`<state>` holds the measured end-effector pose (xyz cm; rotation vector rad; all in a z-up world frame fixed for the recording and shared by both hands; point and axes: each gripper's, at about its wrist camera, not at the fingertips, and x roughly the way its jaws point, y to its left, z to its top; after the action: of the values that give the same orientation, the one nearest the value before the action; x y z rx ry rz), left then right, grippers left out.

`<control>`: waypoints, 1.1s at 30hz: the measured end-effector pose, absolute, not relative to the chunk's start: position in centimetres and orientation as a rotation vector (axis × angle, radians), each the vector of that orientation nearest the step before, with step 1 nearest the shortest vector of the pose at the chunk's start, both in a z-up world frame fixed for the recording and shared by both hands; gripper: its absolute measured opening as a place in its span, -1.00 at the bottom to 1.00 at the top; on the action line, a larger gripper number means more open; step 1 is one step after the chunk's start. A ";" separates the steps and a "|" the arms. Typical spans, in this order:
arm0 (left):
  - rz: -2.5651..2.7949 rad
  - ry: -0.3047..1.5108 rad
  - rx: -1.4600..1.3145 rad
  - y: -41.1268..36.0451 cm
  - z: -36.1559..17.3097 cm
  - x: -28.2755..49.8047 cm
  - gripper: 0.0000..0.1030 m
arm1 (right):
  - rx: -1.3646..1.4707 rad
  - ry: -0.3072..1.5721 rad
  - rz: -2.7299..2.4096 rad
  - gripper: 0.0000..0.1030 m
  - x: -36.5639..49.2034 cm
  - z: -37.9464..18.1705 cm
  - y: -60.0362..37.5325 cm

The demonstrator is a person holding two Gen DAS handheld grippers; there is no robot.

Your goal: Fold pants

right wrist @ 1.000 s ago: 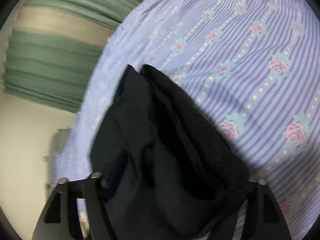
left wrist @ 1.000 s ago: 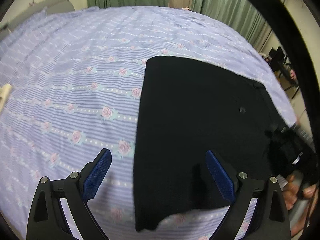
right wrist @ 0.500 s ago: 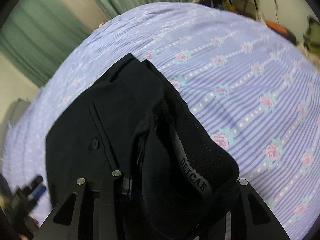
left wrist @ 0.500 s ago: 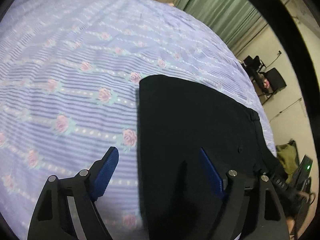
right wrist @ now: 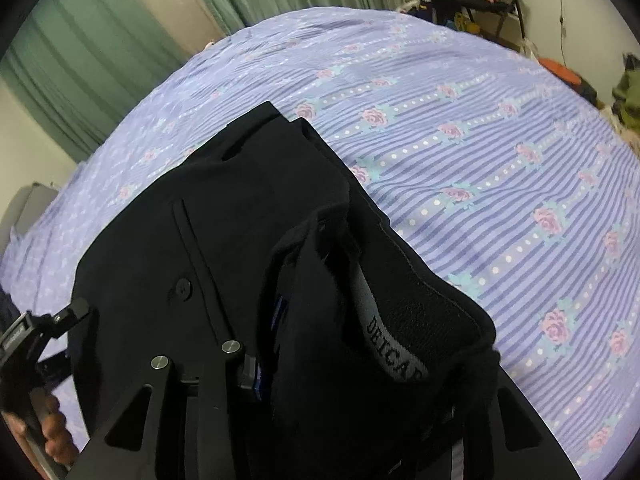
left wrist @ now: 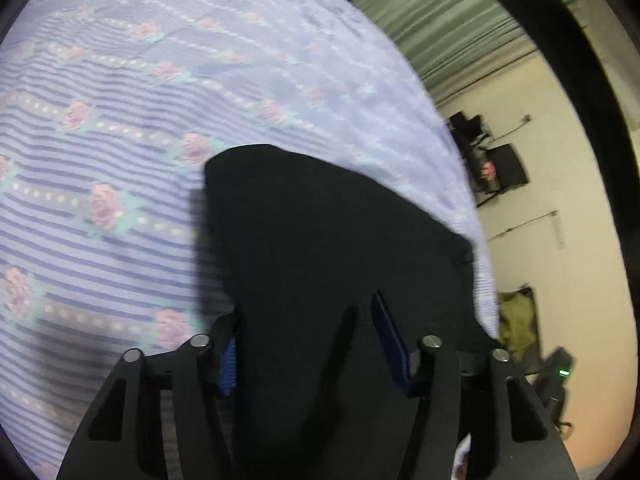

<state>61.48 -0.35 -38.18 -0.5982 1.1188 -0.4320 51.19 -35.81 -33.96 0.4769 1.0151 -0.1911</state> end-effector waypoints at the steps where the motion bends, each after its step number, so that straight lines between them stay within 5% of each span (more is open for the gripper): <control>1: -0.433 1.115 -0.592 -0.4 -38.4 61.6 0.06 | 0.489 1.017 -0.188 -0.17 51.3 -34.1 -35.9; 5: -0.340 1.203 -0.559 -1.4 -40.7 62.7 -0.01 | 0.482 1.018 -0.170 -0.19 51.3 -34.2 -35.9; 9: -0.292 1.193 -0.447 -3.2 -38.6 62.0 -0.57 | 0.430 1.024 -0.122 -0.38 51.0 -32.5 -35.4; 11: -0.294 1.172 -0.369 -4.1 -36.5 60.9 -0.63 | 0.404 1.005 -0.086 -0.45 50.4 -30.7 -35.1; 19: -0.347 1.059 -0.116 -6.5 -25.6 54.8 -0.66 | 0.206 0.876 0.025 -0.49 45.3 -20.7 -31.8; 33: -0.218 0.853 -0.166 0.5 -5.6 38.8 -0.65 | 0.109 0.700 0.220 -0.49 33.8 -2.5 -28.5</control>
<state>38.80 0.53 -5.58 -0.1660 0.8528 -0.2177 33.79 -28.54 -2.48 0.1092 0.6999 0.2204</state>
